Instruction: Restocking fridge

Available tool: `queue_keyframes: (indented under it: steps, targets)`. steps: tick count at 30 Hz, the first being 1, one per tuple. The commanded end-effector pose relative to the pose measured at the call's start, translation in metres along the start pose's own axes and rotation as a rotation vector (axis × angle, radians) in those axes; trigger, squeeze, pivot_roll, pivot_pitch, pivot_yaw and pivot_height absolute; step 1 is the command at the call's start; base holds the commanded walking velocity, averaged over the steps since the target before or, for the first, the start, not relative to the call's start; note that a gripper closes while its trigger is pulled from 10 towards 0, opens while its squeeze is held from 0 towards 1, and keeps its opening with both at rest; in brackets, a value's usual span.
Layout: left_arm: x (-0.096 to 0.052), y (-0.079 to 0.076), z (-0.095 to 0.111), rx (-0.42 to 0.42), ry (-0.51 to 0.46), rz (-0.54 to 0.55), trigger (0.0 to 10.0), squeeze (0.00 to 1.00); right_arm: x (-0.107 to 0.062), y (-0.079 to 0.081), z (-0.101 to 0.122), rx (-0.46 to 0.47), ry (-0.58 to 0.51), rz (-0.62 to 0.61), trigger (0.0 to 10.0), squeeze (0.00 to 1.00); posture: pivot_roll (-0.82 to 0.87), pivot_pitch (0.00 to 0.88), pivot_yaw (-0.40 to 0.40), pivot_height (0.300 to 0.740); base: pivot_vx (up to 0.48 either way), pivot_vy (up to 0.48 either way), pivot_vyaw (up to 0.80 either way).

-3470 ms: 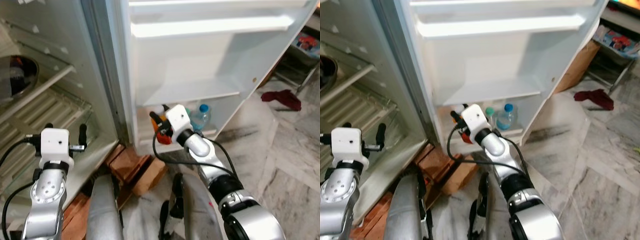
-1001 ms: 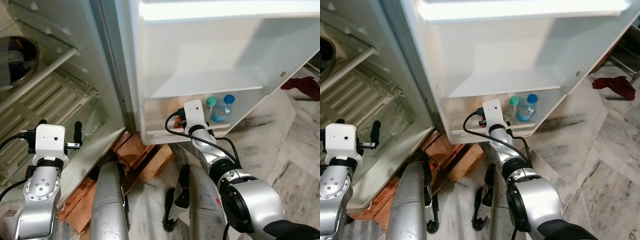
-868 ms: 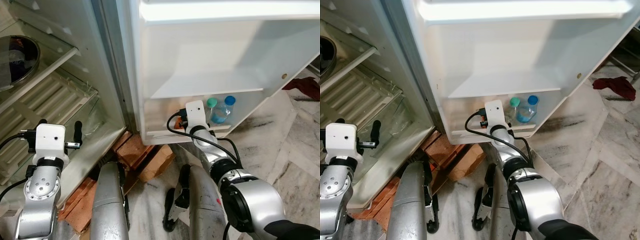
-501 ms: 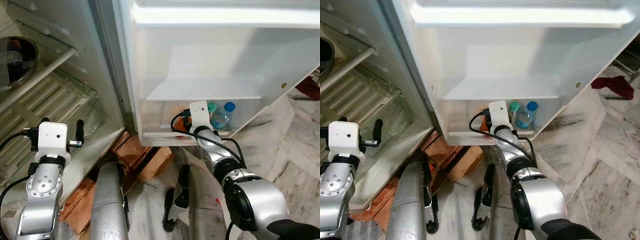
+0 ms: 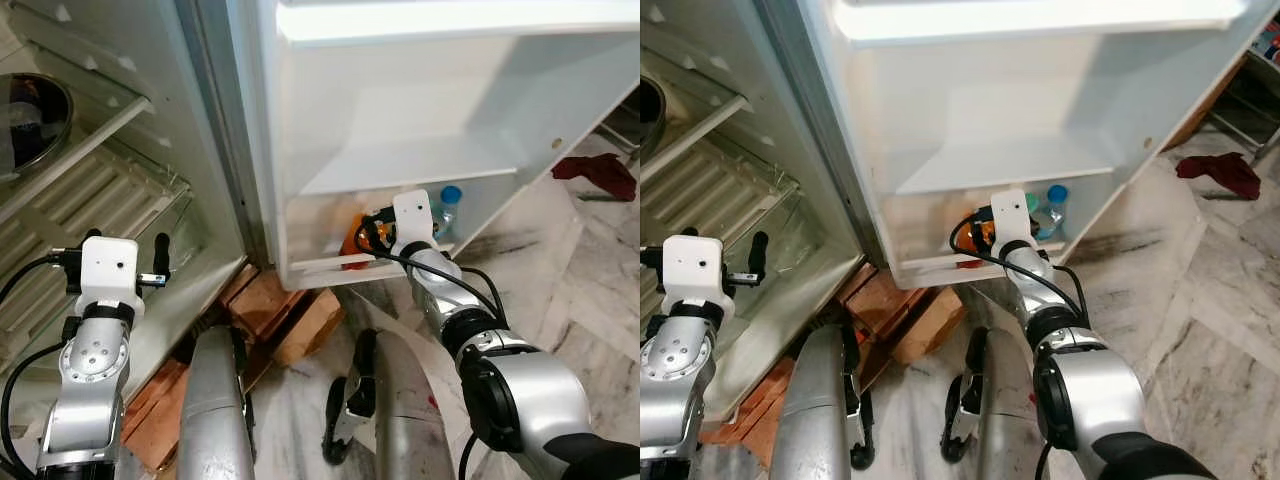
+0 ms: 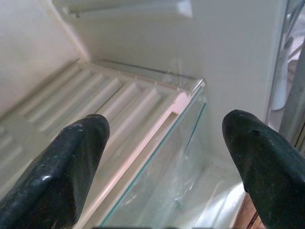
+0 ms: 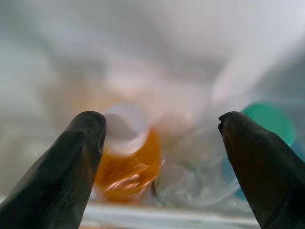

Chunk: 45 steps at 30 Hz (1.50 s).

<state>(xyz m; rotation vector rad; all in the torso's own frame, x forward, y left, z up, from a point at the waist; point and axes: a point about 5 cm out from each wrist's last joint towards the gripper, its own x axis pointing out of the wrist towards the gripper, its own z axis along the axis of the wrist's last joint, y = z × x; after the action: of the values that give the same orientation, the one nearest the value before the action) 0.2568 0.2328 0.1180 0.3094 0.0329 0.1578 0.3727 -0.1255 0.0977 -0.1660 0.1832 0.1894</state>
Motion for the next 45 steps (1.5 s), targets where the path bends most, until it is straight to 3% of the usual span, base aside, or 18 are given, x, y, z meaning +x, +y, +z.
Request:
queue_keyframes:
  steps: [1, 10, 17, 19, 24, 25, 26, 27, 31, 35, 45]
  targets:
    - [-0.002, 0.001, -0.005, 0.01, 0.013, 0.012, 10.0, 0.0, 0.0, 0.0, 0.002, 0.008, -0.014, 0.015, 10.0, 1.0, 0.15, 0.162, -0.091, 0.58, 0.0, 0.0, 0.0]
    - [0.003, 0.001, -0.007, 0.004, 0.004, 0.025, 10.0, 0.0, 0.002, 0.006, 0.014, 0.028, -0.071, 0.096, 10.0, 1.0, 0.15, 0.134, -0.095, 0.58, 0.0, 0.0, 0.0]
    - [0.003, 0.001, -0.009, 0.001, 0.0, 0.022, 10.0, 0.0, -0.002, 0.008, 0.01, 0.063, -0.109, 0.146, 10.0, 1.0, 0.12, 0.097, -0.086, 0.58, 0.0, 0.0, 0.0]
    - [-0.001, -0.001, -0.012, -0.007, 0.007, 0.008, 10.0, 0.0, -0.012, 0.011, 0.004, 0.095, -0.184, 0.185, 10.0, 1.0, 0.1, 0.068, -0.082, 0.58, 0.0, 0.0, 0.0]
    - [-0.006, -0.005, -0.015, -0.021, 0.012, 0.0, 10.0, 0.0, -0.026, 0.013, -0.006, 0.132, -0.227, 0.18, 10.0, 1.0, 0.09, 0.033, -0.085, 0.58, 0.0, 0.0, 0.0]
    - [-0.011, -0.01, -0.016, -0.033, 0.013, -0.011, 10.0, 0.0, -0.046, 0.013, -0.02, 0.162, -0.237, 0.165, 10.0, 0.0, 0.09, 0.0, -0.088, 0.58, 0.0, 0.0, 0.0]
    - [-0.011, -0.01, -0.016, -0.033, 0.013, -0.011, 10.0, 0.0, -0.046, 0.013, -0.02, 0.162, -0.237, 0.165, 10.0, 0.0, 0.09, 0.0, -0.088, 0.58, 0.0, 0.0, 0.0]
    - [-0.014, -0.013, -0.018, -0.042, 0.012, -0.019, 10.0, 0.0, -0.064, 0.013, -0.028, 0.203, -0.238, 0.137, 10.0, 0.0, 0.08, 0.0, -0.084, 0.58, 0.0, 0.0, 0.0]
    - [-0.019, -0.018, -0.021, -0.03, 0.017, -0.059, 10.0, 0.0, -0.093, 0.011, -0.035, 0.233, -0.239, 0.068, 10.0, 0.0, 0.06, 0.0, -0.077, 0.58, 0.0, 0.0, 0.0]
    - [-0.018, -0.021, -0.021, -0.024, 0.0, -0.066, 10.0, 0.0, -0.111, 0.005, -0.037, 0.261, -0.256, 0.021, 10.0, 0.0, 0.04, 0.0, -0.074, 0.585, 0.0, 0.0, 0.0]
    - [-0.008, -0.027, -0.016, -0.032, -0.033, -0.057, 10.0, 0.0, -0.115, -0.001, -0.03, 0.216, -0.243, -0.006, 10.0, 0.0, 0.03, 0.0, -0.075, 0.63, 0.0, 0.0, 0.0]
